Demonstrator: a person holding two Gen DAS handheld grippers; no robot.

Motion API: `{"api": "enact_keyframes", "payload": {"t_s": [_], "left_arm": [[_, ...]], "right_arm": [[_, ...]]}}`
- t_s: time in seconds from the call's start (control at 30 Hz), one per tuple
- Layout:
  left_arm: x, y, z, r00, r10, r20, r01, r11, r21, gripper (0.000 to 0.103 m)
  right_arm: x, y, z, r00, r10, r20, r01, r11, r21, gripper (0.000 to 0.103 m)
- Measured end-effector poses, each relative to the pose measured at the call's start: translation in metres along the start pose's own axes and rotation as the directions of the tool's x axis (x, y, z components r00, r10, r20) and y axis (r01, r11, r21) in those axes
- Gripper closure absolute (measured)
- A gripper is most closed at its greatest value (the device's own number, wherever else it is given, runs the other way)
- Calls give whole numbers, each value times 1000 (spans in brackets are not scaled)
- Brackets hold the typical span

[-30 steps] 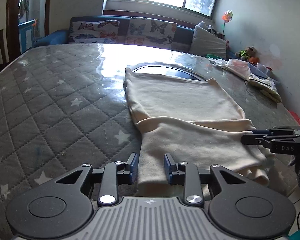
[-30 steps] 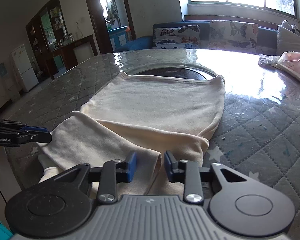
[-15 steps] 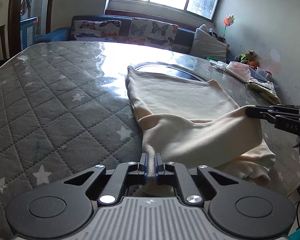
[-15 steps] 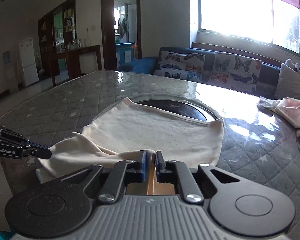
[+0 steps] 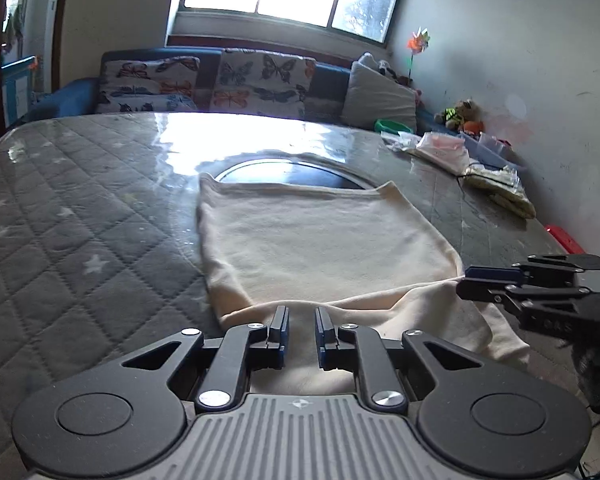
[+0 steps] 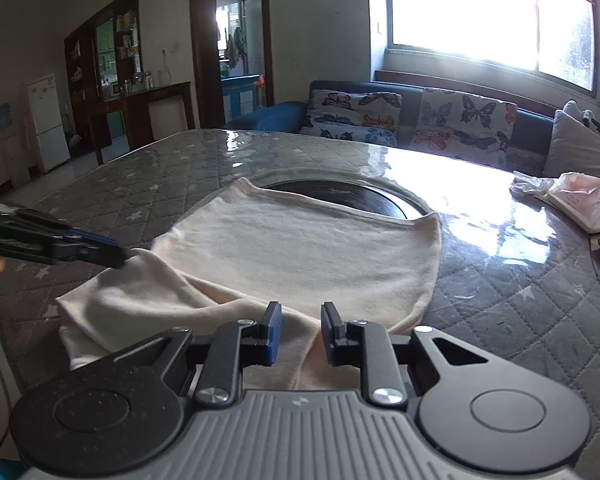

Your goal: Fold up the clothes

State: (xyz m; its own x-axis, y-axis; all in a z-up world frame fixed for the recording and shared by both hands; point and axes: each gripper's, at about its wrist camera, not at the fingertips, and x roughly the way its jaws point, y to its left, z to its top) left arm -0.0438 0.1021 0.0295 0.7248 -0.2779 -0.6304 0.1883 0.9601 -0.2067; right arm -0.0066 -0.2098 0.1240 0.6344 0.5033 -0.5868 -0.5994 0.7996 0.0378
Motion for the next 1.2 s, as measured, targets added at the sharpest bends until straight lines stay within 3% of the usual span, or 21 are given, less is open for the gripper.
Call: {"api": "enact_keyframes", "payload": {"t_s": [0.27,0.4,0.53,0.63,0.7,0.77,0.87,1.1,1.2], "left_arm": [[20,21,5,992,122,7,-122,992,-37,89],[13,25,2,991,135,19,-134,990,-49,89],[3,9,2,993,98,66,-98,995,0,88],[8,1,3,995,75,60,-77,997,29,88],[15,-1,3,995,83,46,-85,996,38,88],[22,-1,1,995,90,33,-92,995,42,88],[27,-1,0,994,108,28,-110,993,45,85],[31,3,-1,985,171,38,-172,985,29,85],[24,-1,2,986,154,59,-157,986,52,84]], "right_arm": [[5,2,-14,998,20,-64,-21,1000,-9,79],[-2,-4,-16,997,20,-70,-18,999,26,69],[-11,-9,-19,995,41,-86,-34,996,82,69],[-14,-8,-22,993,68,-101,-57,993,106,69],[-15,-7,-24,991,72,-109,-60,992,112,74],[-14,-6,-26,990,77,-118,-62,990,129,91],[-20,-3,-26,991,77,-111,-64,991,119,100],[-25,0,-30,986,54,-159,-42,996,76,100],[-30,-2,-23,992,32,-119,-25,998,55,96]]}}
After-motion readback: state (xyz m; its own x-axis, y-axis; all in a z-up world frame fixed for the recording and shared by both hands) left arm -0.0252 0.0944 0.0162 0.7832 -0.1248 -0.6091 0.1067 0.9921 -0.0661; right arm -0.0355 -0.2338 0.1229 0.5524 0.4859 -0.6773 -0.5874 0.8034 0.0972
